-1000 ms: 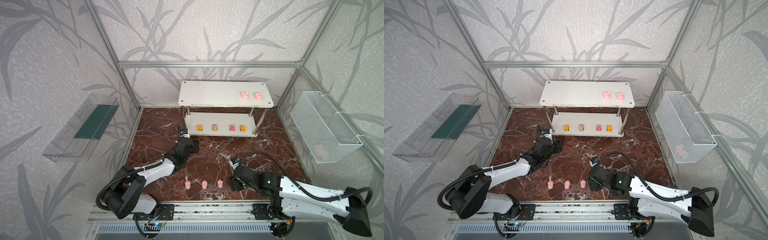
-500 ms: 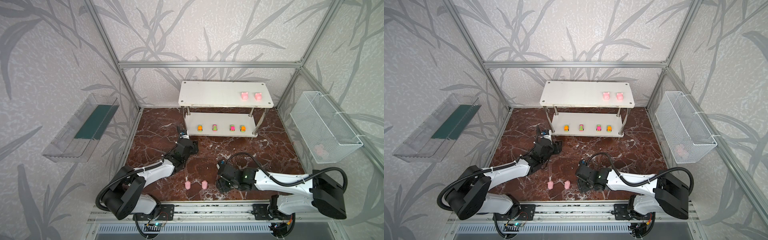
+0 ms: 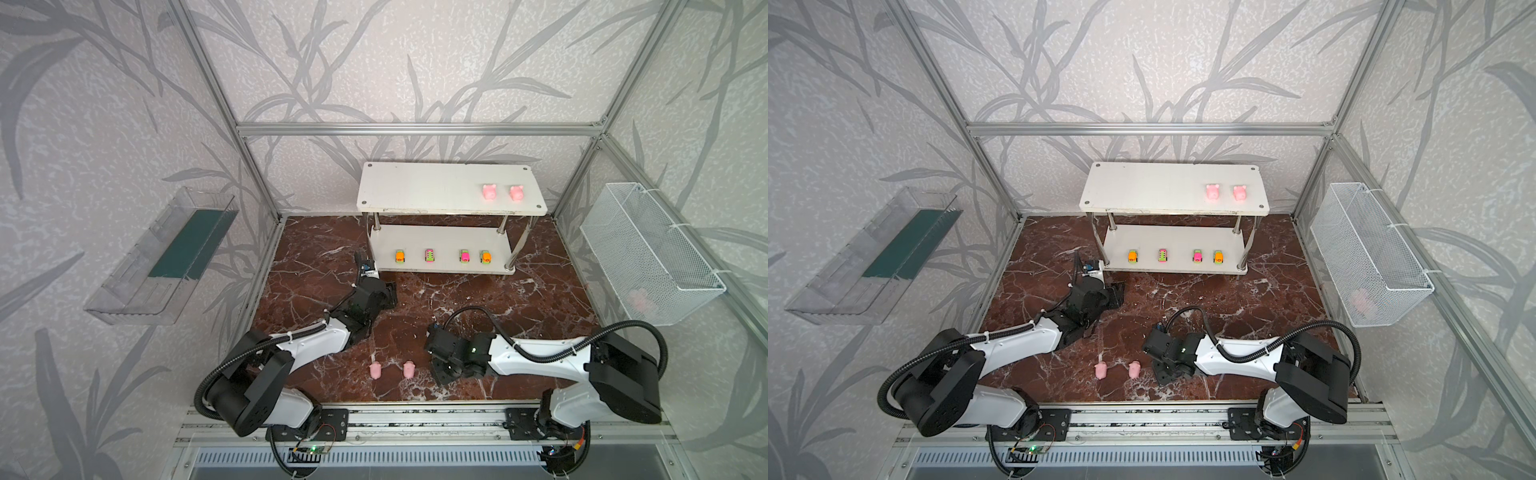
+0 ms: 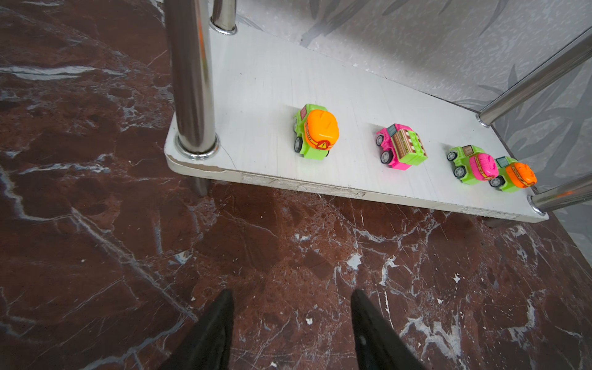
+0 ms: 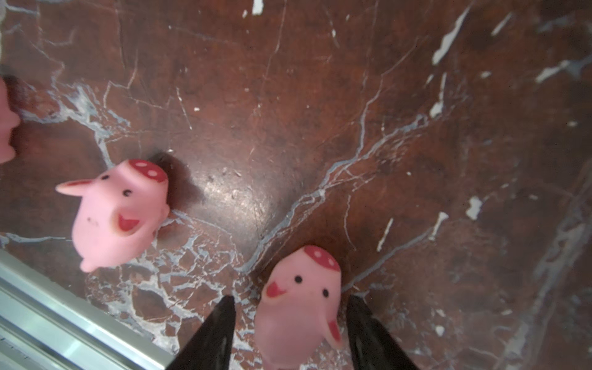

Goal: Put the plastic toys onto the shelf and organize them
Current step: 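Close the right gripper on the pink pig farthest along the row, then lift the pink pig with the right gripper and carry it over the top shelf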

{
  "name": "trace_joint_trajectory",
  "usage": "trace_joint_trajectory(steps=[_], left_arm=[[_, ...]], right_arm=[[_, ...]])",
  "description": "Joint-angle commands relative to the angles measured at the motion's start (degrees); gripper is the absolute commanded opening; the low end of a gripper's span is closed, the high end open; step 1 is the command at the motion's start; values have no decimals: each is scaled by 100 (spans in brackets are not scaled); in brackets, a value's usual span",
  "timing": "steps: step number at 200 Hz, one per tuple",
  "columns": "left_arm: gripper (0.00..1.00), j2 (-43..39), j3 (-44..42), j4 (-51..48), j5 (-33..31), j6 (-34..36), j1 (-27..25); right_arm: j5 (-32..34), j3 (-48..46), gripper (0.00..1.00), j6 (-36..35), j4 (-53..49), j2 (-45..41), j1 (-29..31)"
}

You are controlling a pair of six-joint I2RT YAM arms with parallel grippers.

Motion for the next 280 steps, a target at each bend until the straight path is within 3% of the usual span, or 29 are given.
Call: trace_joint_trajectory(steps=[1,47,87,116,147,177,231,280], left_arm=[[57,70,-12,89,-32,-54,36],[57,134,17,115,-10,-71,52],[57,193,39,180,37,-93,72],[57,185,39,177,74,-79,78],[57,138,-14,194,83,-81,99],[57,148,-75,285,96,-150,105],[57,158,-58,239,268,-147,109],[57,253,-31,254,478,-121,110]], right_arm=[[128,209,48,-5,-285,165,7],[327,332,28,35,-519,173,2],[610,515,26,80,-901,-226,-8],[1092,1256,27,-174,-1914,-782,-103],[1451,2880,29,-938,-2824,-1290,-603],[1525,4807,30,-1830,-3247,-988,-1454],[1002,7714,30,-2701,-3389,621,-2861],[737,10877,30,-2872,-4665,2696,-3476]])
